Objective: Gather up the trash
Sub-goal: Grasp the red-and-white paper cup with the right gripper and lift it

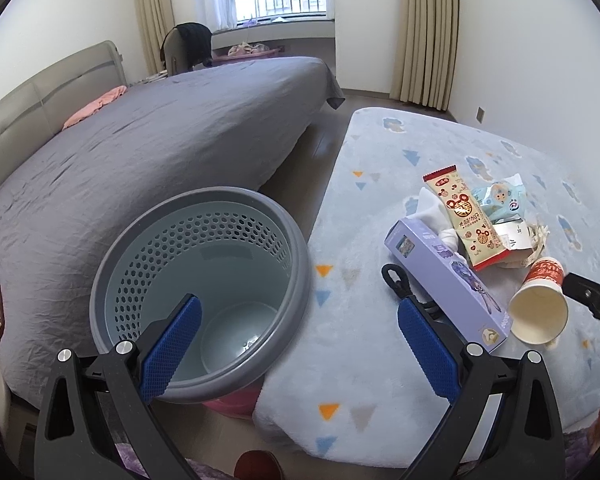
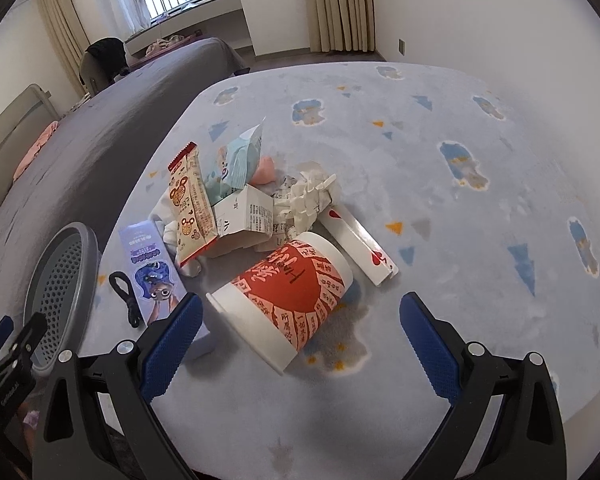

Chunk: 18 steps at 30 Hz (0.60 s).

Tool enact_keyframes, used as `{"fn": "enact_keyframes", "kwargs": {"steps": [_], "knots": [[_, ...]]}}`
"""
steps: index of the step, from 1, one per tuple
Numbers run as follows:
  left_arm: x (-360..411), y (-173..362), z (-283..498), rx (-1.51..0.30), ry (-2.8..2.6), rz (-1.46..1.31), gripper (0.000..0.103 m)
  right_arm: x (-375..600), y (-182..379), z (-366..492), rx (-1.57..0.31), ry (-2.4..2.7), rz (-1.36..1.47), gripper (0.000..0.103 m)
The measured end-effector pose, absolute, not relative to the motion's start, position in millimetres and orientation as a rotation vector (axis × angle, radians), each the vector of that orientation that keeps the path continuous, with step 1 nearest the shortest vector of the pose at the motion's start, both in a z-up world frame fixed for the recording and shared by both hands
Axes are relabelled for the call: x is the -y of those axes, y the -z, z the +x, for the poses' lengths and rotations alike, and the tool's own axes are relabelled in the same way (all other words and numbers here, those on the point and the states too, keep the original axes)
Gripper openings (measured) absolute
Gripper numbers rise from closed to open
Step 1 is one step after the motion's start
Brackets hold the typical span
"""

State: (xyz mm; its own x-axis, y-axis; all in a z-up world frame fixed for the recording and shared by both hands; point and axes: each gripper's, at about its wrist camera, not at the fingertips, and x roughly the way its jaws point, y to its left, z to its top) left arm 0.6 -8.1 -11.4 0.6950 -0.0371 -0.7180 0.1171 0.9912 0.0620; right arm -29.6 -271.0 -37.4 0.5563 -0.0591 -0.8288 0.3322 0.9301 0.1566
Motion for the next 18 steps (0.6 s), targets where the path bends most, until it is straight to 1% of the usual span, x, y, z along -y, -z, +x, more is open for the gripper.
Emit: {"fn": "enact_keyframes", "kwargs": {"steps": [9, 13, 18], "knots": [[5.7, 12.0, 2.1, -0.805, 0.083, 0.108, 0.097, 285.3, 59.4, 3.4, -1.024, 0.273, 0.432, 0.094], [5.0, 11.5, 1.6, -0.802, 0.084, 0.107, 0.097, 282.6, 71.9, 8.7, -1.067, 0.258, 0.443, 0.094], [4.5, 10.5, 0.5, -0.794, 0.081, 0.106, 0.097, 277.8, 78.8, 11.7, -1.077, 0.237, 0.439, 0.094]]}}
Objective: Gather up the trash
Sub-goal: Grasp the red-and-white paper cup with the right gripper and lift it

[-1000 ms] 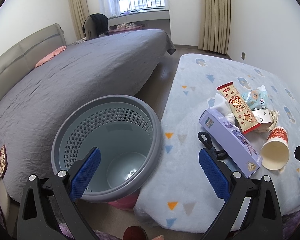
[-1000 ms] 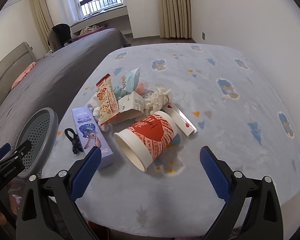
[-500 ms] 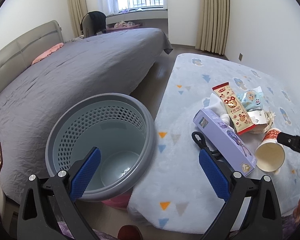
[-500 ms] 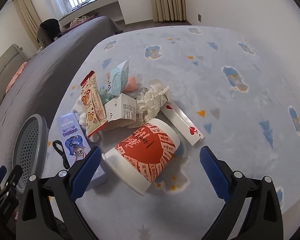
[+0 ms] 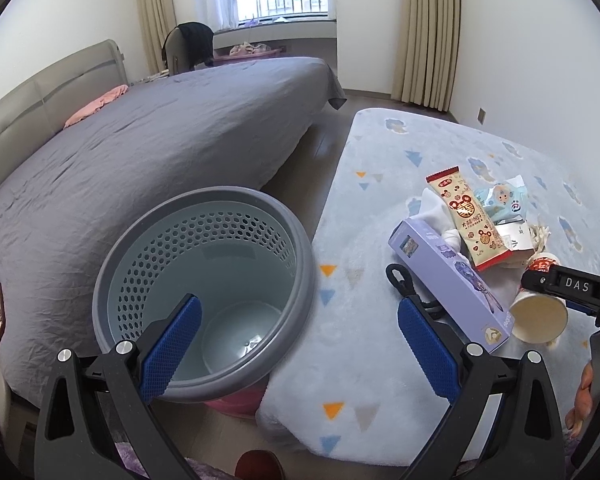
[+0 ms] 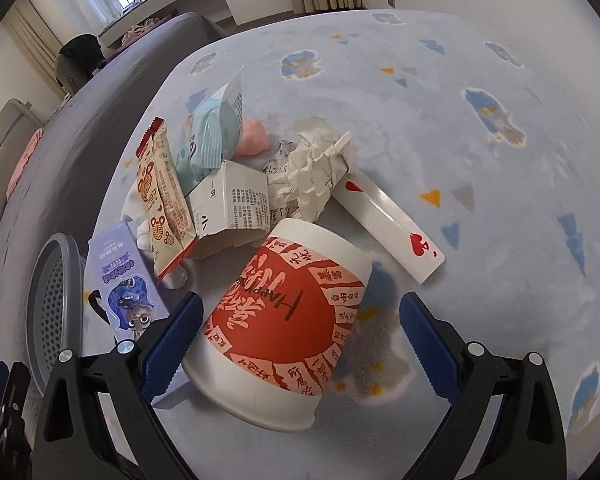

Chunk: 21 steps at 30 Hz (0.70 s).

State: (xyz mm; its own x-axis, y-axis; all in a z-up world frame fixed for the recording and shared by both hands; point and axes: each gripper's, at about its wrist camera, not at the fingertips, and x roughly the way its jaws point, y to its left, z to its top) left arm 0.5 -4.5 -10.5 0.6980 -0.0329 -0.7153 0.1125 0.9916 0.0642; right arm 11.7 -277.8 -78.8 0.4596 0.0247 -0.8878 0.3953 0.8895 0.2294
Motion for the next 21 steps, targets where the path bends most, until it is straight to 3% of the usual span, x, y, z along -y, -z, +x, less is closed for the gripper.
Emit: {"fn": "enact_keyframes", "kwargs": {"steps": [4, 6, 7, 21], "knots": [[6.1, 11.7, 0.7, -0.795, 0.08, 0.112, 0.097, 273.4, 77.6, 10.2, -1.068, 0.215, 0.42, 0.093], [6.9, 12.0, 0.7, -0.795, 0.08, 0.115, 0.097, 269.9, 76.8, 8.5, -1.064, 0.196, 0.41, 0.085], [7.7, 12.2, 0.5, -0.794, 0.081, 0.118, 0.097, 268.2, 76.8, 8.2, -1.068, 0.174, 0.413, 0.073], [36.5, 21.8, -12.5, -0.827, 0.136, 0.14, 0.097, 273.0, 62.9, -17.6, -1.016, 0.103, 0.425, 0.067]]}}
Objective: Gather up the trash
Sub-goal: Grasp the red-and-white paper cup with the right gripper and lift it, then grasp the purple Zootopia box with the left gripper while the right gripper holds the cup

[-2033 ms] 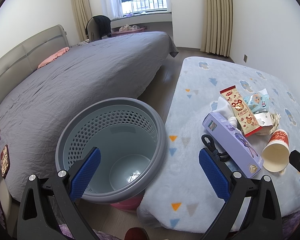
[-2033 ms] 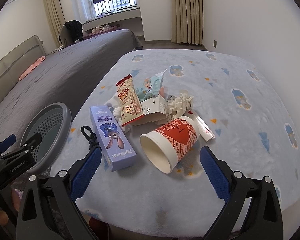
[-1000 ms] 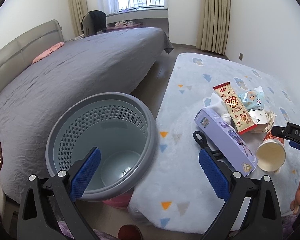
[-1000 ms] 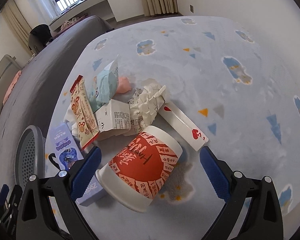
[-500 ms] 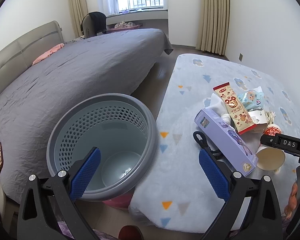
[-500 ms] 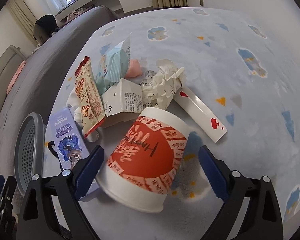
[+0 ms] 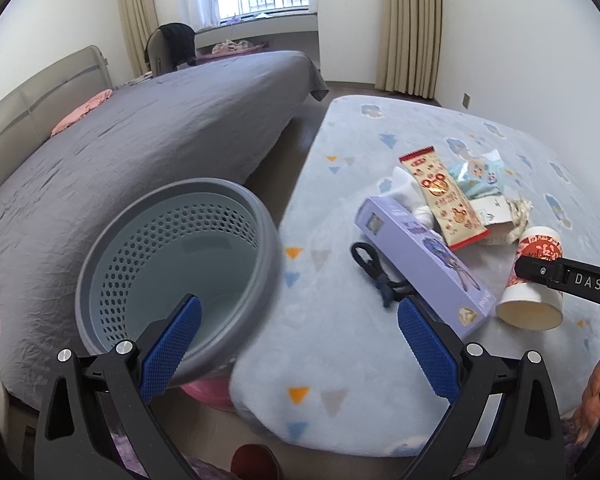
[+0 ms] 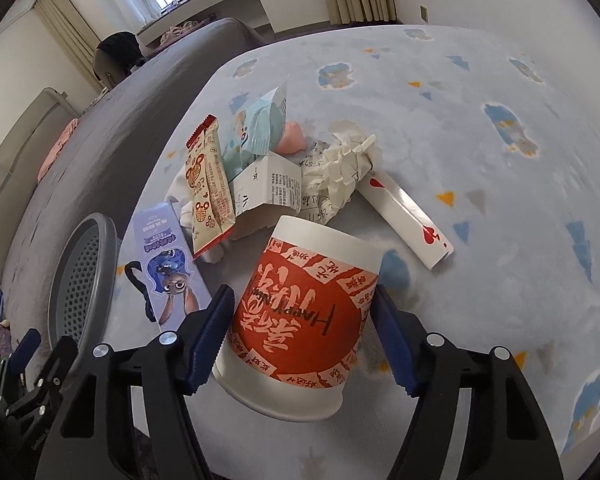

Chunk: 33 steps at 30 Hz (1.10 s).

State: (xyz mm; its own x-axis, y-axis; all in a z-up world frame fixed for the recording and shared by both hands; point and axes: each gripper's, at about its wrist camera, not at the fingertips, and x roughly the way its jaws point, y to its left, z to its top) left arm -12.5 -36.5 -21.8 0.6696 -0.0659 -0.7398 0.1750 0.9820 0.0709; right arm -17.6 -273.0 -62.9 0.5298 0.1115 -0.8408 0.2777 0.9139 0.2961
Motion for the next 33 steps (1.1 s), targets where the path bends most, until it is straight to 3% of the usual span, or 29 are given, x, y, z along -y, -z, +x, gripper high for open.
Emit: {"fn": "enact_keyframes", "kwargs": {"steps": [15, 24, 33], "knots": [[110.0, 29.9, -4.5, -0.857, 0.19, 0.149, 0.097, 309.9, 41.3, -51.7, -0.927, 0.101, 0.449, 0.067], [152.4, 60.9, 2.7, -0.907, 0.2, 0.185, 0.097, 331.1, 31.5, -63.7, -0.892, 0.082, 0.513, 0.067], [133.3, 71.9, 11.7, -0.924, 0.125, 0.196, 0.097, 331.6, 30.0, -65.6, -0.89, 0.072, 0.522, 0.067]]}}
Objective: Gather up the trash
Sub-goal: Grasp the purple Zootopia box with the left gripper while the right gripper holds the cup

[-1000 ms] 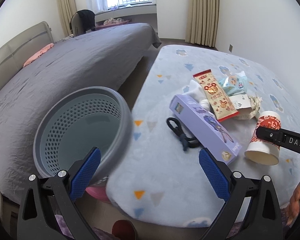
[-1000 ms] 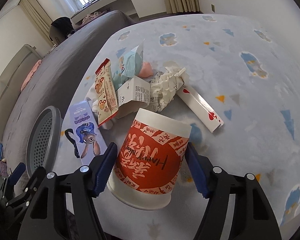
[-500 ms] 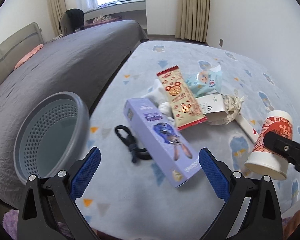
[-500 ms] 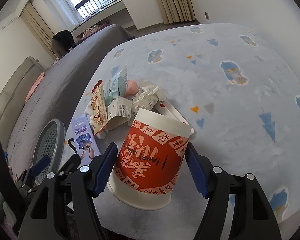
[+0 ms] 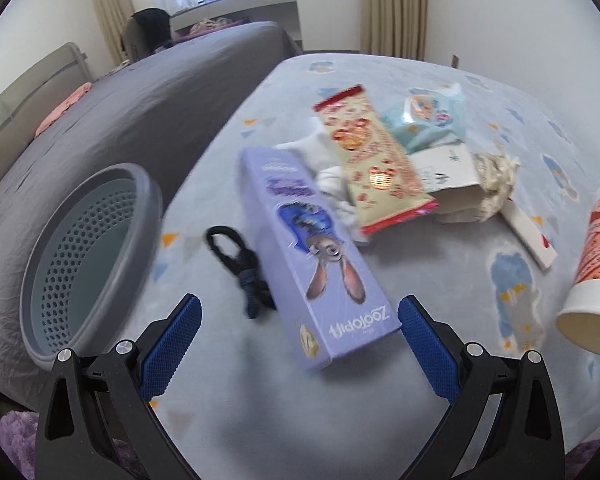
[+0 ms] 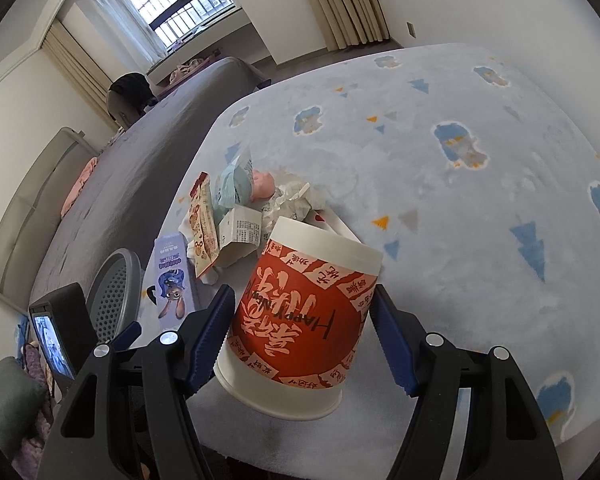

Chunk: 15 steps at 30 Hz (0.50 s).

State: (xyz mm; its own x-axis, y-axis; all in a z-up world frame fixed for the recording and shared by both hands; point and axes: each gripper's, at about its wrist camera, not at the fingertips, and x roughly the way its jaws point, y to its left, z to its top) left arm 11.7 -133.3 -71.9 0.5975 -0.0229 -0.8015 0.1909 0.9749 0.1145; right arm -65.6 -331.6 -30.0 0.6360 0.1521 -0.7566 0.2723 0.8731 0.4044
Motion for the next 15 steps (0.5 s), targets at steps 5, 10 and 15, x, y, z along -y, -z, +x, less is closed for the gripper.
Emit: {"fn": "enact_keyframes", "kwargs": {"steps": [5, 10, 15], "knots": [[105.2, 65.9, 10.2, -0.93, 0.086, 0.154, 0.097, 326.1, 29.5, -64.6, -0.891, 0.061, 0.516, 0.067], [102.1, 59.8, 12.4, -0.917, 0.089, 0.134, 0.097, 321.6, 28.4, -63.3, -0.89, 0.055, 0.509, 0.067], [111.4, 58.0, 23.9, -0.918, 0.096, 0.135, 0.097, 322.5, 30.8, -61.8, -0.898, 0.056, 0.511, 0.067]]}}
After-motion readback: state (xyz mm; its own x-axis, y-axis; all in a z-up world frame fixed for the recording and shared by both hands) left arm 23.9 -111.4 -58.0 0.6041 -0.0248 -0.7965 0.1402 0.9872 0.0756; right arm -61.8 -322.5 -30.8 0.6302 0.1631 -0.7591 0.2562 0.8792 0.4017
